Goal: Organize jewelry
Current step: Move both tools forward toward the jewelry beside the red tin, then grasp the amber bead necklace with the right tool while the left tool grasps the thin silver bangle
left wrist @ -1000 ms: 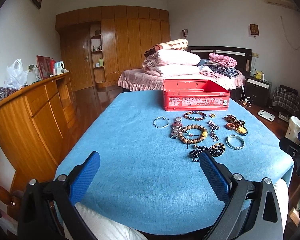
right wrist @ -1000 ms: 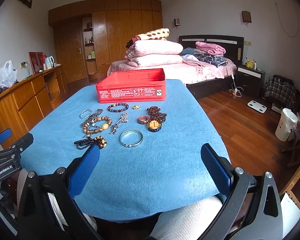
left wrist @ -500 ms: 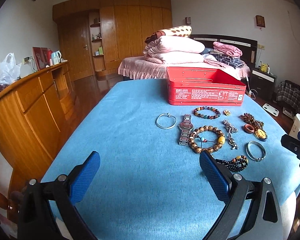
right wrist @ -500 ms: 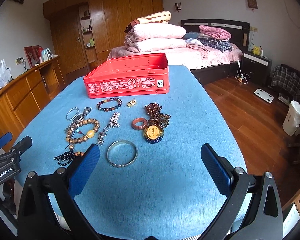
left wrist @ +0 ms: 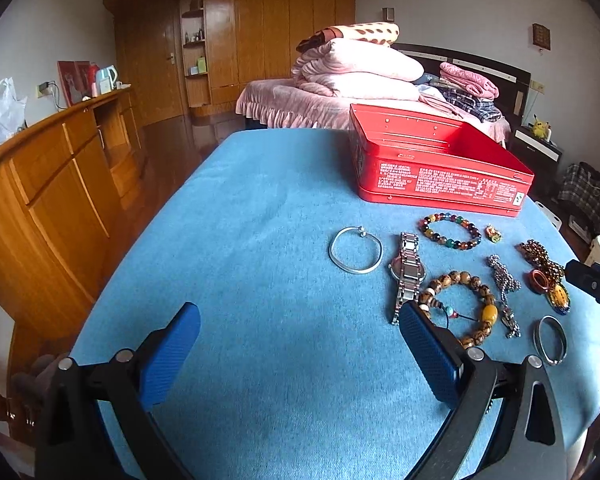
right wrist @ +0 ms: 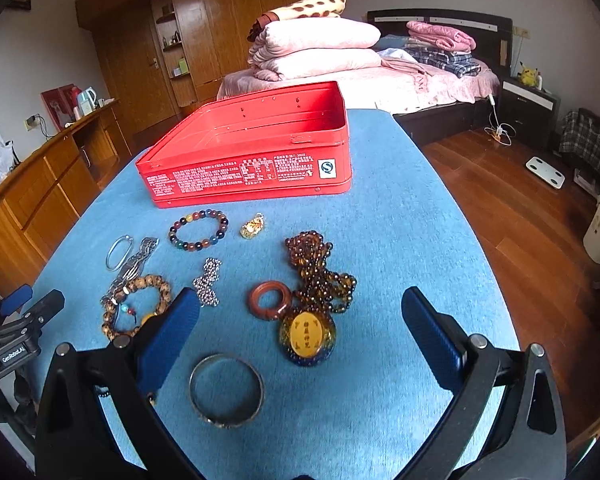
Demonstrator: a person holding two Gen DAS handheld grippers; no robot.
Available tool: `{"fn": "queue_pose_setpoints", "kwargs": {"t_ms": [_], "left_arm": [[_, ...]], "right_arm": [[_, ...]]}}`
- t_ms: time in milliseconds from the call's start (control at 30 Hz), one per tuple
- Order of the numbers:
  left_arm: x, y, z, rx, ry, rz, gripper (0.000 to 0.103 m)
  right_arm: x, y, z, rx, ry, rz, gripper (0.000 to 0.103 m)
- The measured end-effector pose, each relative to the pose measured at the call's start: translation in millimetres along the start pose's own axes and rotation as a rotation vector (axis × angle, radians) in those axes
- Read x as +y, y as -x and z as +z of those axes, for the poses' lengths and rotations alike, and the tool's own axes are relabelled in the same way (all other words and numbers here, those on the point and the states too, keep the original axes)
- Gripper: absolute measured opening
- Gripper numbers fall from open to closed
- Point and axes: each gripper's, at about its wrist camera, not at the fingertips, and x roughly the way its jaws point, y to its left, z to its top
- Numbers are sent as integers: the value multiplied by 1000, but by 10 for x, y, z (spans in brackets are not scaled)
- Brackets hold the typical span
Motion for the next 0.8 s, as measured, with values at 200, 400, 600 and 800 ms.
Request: {"fn": "queue_pose_setpoints", "kwargs": {"t_ms": [200, 400, 600, 800], "left_arm": [[-10, -274, 166, 56, -3, -2, 97], [-78, -480, 285, 94, -13, -26, 97], [-123, -683, 359, 145, -12, -48, 97], [-120, -822, 385, 197, -1, -75, 97]], "right_arm": [[-43, -225, 121, 49, -6, -6, 98], [-85, -353, 220, 64, -8, -13, 98], [-104, -444, 270, 76, -1, -14, 98], [-140, -531, 328, 97, 6, -26, 98]]}}
